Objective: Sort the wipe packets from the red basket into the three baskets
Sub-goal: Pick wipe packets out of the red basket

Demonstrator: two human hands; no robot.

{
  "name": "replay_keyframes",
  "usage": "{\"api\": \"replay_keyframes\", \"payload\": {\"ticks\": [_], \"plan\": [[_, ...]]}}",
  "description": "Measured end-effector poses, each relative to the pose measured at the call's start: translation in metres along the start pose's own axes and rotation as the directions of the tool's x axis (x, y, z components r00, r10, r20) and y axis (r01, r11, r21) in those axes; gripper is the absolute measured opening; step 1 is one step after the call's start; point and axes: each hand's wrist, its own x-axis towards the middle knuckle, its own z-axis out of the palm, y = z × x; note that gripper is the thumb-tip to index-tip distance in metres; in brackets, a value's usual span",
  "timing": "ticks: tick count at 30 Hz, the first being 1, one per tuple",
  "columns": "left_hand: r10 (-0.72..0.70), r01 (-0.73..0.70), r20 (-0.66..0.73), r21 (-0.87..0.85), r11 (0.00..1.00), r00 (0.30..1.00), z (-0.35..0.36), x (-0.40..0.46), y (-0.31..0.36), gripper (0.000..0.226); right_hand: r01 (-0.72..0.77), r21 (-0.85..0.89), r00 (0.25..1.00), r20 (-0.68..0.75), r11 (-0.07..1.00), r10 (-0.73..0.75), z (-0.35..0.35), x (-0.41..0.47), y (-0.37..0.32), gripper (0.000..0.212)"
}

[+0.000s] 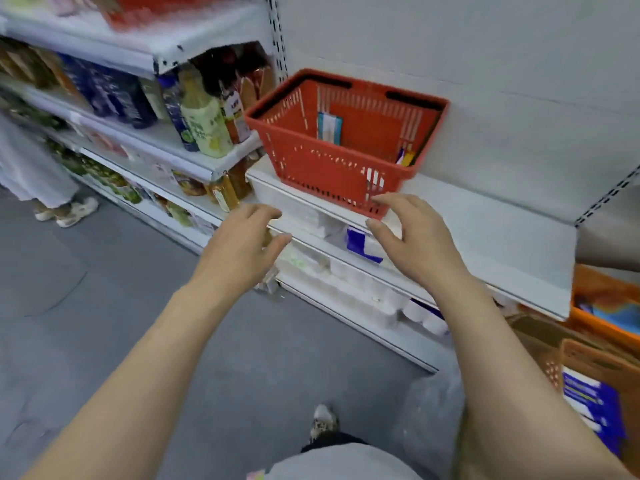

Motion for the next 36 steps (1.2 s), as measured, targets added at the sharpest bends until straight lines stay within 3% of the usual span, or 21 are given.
{"api": "replay_keyframes", "payload": {"ticks": [11,15,18,21,23,28,31,34,36], "plan": [[0.132,-0.135,-0.029,-0.168,0.977,0.991,0.022,0.243,-0.065,0.040,-0.165,-0.124,0.986,-0.054,0.979,0.159,0.023,0.188,0.011,0.039],[0.244,-0.225,0.080,-0.196,0.955,0.966,0.041,0.340,-0.072,0.043,-0.321,-0.182,0.947,-0.044,0.929,0.319,0.044,0.250,0.037,0.041],[0.329,-0.288,0.305,-0.170,0.942,0.894,0.058,0.402,-0.073,0.053,-0.495,-0.257,0.857,0.015,0.830,0.516,0.059,0.291,0.058,0.046],[0.354,-0.346,0.523,-0.116,0.931,0.776,0.079,0.450,-0.067,0.062,-0.684,-0.288,0.676,0.095,0.670,0.731,0.069,0.315,0.077,0.050],[0.381,-0.396,0.599,-0.115,0.911,0.704,0.095,0.474,-0.061,0.064,-0.762,-0.278,0.580,0.109,0.584,0.808,0.075,0.323,0.083,0.051],[0.398,-0.441,0.710,-0.137,0.887,0.580,0.124,0.506,-0.048,0.068,-0.855,-0.242,0.418,0.202,0.458,0.886,0.091,0.334,0.102,0.047],[0.393,-0.420,0.732,-0.160,0.893,0.557,0.138,0.517,-0.049,0.070,-0.889,-0.067,0.423,0.252,0.452,0.870,0.090,0.340,0.118,0.045],[0.387,-0.416,0.757,-0.167,0.894,0.526,0.147,0.525,-0.049,0.069,-0.859,-0.146,0.473,0.139,0.491,0.870,0.091,0.348,0.126,0.053],[0.381,-0.416,0.779,-0.170,0.893,0.498,0.152,0.530,-0.046,0.068,-0.880,-0.131,0.421,0.233,0.457,0.877,0.098,0.352,0.129,0.057]]}}
